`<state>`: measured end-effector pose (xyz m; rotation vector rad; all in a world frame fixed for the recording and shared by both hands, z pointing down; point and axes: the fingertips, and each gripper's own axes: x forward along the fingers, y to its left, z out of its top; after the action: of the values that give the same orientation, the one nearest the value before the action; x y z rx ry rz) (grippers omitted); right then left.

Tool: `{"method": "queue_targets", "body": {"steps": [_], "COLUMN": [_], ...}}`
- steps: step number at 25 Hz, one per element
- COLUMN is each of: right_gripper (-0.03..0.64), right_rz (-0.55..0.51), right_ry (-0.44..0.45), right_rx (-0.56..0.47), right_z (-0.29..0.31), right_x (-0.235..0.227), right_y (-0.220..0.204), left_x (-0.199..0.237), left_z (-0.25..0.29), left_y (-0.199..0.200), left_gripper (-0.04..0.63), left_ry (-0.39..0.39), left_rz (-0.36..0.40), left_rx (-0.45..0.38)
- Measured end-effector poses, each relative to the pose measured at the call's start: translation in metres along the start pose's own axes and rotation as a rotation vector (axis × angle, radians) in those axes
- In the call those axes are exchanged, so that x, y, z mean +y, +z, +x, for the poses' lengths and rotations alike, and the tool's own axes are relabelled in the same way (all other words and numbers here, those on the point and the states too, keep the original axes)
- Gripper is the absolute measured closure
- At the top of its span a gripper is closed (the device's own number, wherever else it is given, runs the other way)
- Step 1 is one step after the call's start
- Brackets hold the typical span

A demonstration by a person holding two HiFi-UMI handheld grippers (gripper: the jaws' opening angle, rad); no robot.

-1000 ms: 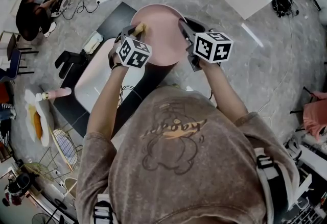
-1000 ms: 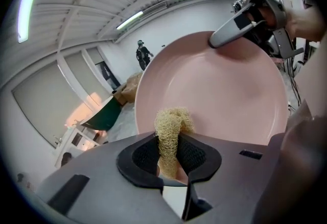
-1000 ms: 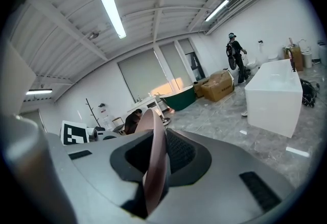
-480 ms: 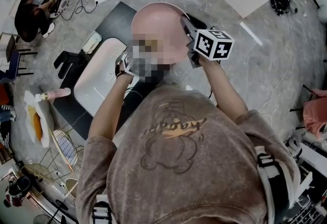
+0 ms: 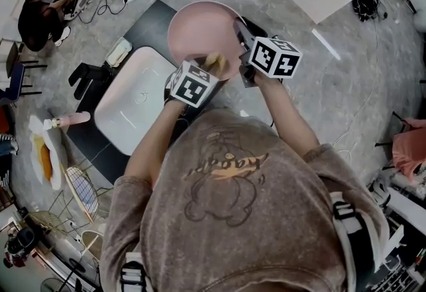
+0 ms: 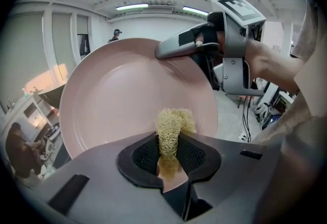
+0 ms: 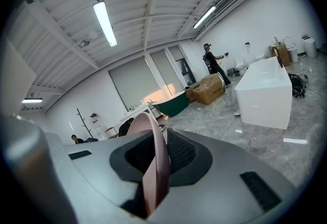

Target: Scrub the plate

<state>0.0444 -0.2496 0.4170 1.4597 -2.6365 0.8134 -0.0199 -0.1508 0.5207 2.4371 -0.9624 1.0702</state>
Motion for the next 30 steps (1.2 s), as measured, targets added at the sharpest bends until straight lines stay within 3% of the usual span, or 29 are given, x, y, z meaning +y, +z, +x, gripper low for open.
{"method": "queue_targets", "body": {"steps": [10,17,30], "right_gripper": [0.558,0.56,0.568], "right_rz": [0.041,0.05,0.055], "right_ry": [0.026,0.05,0.102], "right_rx": [0.031,0.057,0.11], "right_z": [0.003,0.002,-0.002], "right_x": [0.009,0.011,0.02], "right_y": [-0.017,-0.028,-0.042], "left_x": [-0.01,0.027,0.093], "left_z": [0.001,-0.007,-0.022], "left_y": [0.035,0.055,0.077], "left_gripper": [0.518,0.518,0.517], "left_ry": [-0.051,0.029,0.153], "left_rz": [-0.104,-0.148,-0.139], "left_rx": [-0.12,-0.173,-0.189]}}
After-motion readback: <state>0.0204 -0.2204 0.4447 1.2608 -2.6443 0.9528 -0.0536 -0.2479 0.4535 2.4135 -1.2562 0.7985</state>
